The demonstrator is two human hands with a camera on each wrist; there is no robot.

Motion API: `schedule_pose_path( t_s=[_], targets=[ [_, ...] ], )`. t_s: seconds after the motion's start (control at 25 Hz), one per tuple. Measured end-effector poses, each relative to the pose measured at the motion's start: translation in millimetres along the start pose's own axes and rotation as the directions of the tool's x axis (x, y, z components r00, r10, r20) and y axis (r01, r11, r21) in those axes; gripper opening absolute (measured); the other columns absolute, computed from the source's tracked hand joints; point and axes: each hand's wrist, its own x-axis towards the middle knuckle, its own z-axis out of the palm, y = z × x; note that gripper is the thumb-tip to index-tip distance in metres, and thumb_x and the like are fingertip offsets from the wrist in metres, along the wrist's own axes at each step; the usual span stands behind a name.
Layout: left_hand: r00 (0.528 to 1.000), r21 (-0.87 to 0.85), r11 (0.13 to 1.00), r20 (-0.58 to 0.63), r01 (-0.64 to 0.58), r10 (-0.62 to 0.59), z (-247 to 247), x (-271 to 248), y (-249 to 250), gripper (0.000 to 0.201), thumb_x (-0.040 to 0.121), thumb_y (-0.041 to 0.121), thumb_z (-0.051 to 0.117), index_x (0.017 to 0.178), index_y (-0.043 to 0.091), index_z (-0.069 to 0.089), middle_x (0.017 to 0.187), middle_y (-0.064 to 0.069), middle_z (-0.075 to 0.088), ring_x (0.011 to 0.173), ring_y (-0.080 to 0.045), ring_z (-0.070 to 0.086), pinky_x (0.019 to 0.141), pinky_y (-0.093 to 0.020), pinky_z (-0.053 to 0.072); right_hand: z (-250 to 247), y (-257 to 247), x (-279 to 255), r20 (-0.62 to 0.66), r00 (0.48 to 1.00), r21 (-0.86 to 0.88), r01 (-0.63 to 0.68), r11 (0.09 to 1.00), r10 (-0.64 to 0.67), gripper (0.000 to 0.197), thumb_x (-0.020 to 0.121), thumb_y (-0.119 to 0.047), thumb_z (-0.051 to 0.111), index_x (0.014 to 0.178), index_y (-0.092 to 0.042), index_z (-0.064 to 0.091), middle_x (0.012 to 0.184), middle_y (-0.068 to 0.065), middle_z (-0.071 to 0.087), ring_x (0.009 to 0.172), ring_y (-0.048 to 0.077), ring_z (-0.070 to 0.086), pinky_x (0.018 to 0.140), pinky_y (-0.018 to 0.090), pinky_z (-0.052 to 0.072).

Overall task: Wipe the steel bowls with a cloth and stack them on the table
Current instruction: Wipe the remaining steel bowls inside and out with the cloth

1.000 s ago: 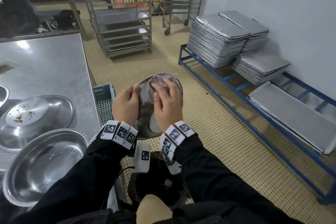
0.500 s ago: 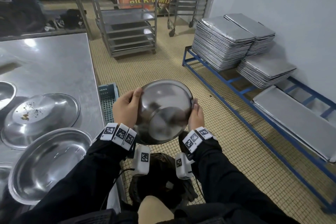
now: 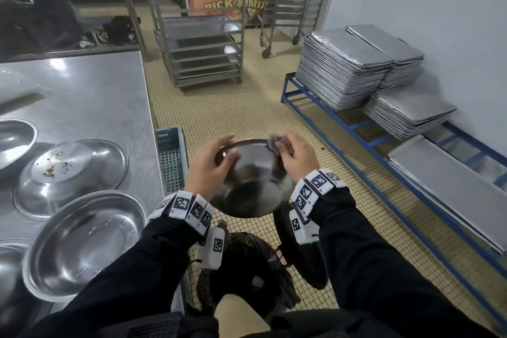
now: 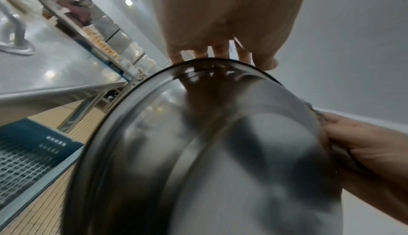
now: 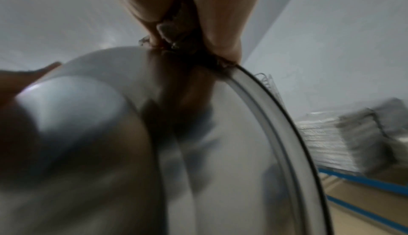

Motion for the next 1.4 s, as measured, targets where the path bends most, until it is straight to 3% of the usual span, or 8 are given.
schedule_pose_path(
  t_s=[0.24, 0.44, 0.64, 0.8, 0.96, 1.08, 1.28, 1.4],
  targets=[
    [0.999, 0.055, 0.998, -0.027, 0.036, -0.034, 1.1, 4.2, 2.8, 0.032, 0.092, 0.043, 0.054, 0.079, 0.016, 0.066, 0.069, 0.002, 0.063, 0.066, -0.017, 0.059, 0.059, -0.029, 0.044, 10.5, -6.0, -1.3, -0.009, 0.984, -0.013, 0.179, 0.984, -0.179, 0.016, 0.094, -0.021, 0.052, 0.094, -0.005, 0.056, 0.090, 0.000, 0.050, 0.082, 0.014, 0.047, 0.070, 0.019, 0.036],
    [0.991, 0.031, 0.998, -0.125, 0.049, -0.045, 2.8, 7.2, 8.8, 0.039, 0.094, 0.044, 0.052, 0.075, 0.012, 0.065, 0.062, -0.004, 0.061, 0.060, -0.022, 0.056, 0.056, -0.034, 0.042, 32.3, -17.2, -24.8, -0.326, 0.937, -0.076, 0.105, 0.992, -0.124, 0.028, 0.093, -0.023, 0.050, 0.116, -0.009, 0.056, 0.118, 0.007, 0.056, 0.114, 0.020, 0.041, 0.098, 0.042, 0.042],
    [0.984, -0.087, 0.994, -0.161, 0.066, -0.079, 3.4, 10.3, 13.2, 0.043, 0.096, 0.042, 0.051, 0.075, 0.007, 0.065, 0.063, -0.012, 0.061, 0.060, -0.028, 0.055, 0.058, -0.042, 0.045, 45.4, -26.4, -48.0, -0.296, 0.948, -0.165, 0.069, 0.984, -0.116, 0.045, 0.097, -0.035, 0.034, 0.134, -0.011, 0.045, 0.143, 0.009, 0.039, 0.135, 0.024, 0.031, 0.110, 0.037, 0.029],
    [0.964, -0.298, 0.944, -0.178, 0.140, -0.199, 0.6, 7.7, 8.6, 0.040, 0.097, 0.035, 0.052, 0.066, 0.013, 0.061, 0.052, 0.001, 0.053, 0.048, -0.008, 0.045, 0.052, -0.025, 0.038, 34.7, 5.2, -39.5, -0.357, 0.885, 0.229, -0.229, 0.946, 0.300, 0.038, 0.100, -0.025, 0.037, 0.127, -0.002, 0.051, 0.137, 0.015, 0.040, 0.121, 0.020, 0.044, 0.105, 0.038, 0.040],
    [0.935, -0.329, 0.923, -0.218, 0.200, -0.280, -0.3, 6.1, -1.9, 0.041, 0.097, 0.040, 0.052, 0.060, 0.024, 0.058, 0.052, 0.010, 0.047, 0.050, -0.007, 0.041, 0.051, -0.023, 0.034, 35.5, 20.8, -52.5, -0.284, 0.829, 0.203, -0.440, 0.875, 0.482, 0.033, 0.099, -0.024, 0.042, 0.112, 0.001, 0.060, 0.108, 0.007, 0.045, 0.075, 0.001, 0.040, 0.078, 0.023, 0.047],
    [0.928, -0.335, 0.916, -0.218, 0.221, -0.303, 0.4, 5.2, -6.2, 0.042, 0.097, 0.041, 0.050, 0.062, 0.019, 0.059, 0.056, 0.004, 0.047, 0.054, -0.011, 0.042, 0.058, -0.029, 0.036, 29.3, -4.3, -48.8, -0.366, 0.858, 0.254, -0.280, 0.926, 0.360, 0.028, 0.095, -0.022, 0.051, 0.119, -0.010, 0.059, 0.111, 0.005, 0.048, 0.090, 0.007, 0.048, 0.070, 0.008, 0.043],
    [0.944, -0.290, 0.934, -0.193, 0.207, -0.269, 1.9, 8.2, 7.4, 0.042, 0.097, 0.042, 0.050, 0.062, 0.021, 0.060, 0.053, 0.005, 0.050, 0.042, -0.001, 0.042, 0.051, -0.026, 0.036, 43.7, -45.3, -26.8, -0.362, 0.922, -0.151, 0.089, 0.985, -0.139, 0.031, 0.093, -0.034, 0.050, 0.115, -0.018, 0.064, 0.121, 0.006, 0.052, 0.113, 0.019, 0.047, 0.093, 0.023, 0.038],
    [0.946, -0.255, 0.944, -0.193, 0.210, -0.262, 1.1, 10.9, 12.0, 0.042, 0.096, 0.046, 0.049, 0.063, 0.023, 0.063, 0.053, 0.005, 0.053, 0.044, -0.002, 0.045, 0.054, -0.026, 0.040, 37.1, -27.9, -8.2, -0.391, 0.920, -0.078, -0.011, 0.997, -0.021, 0.038, 0.096, -0.035, 0.043, 0.119, -0.011, 0.062, 0.124, 0.013, 0.052, 0.110, 0.023, 0.051, 0.092, 0.034, 0.048]
  ],
)
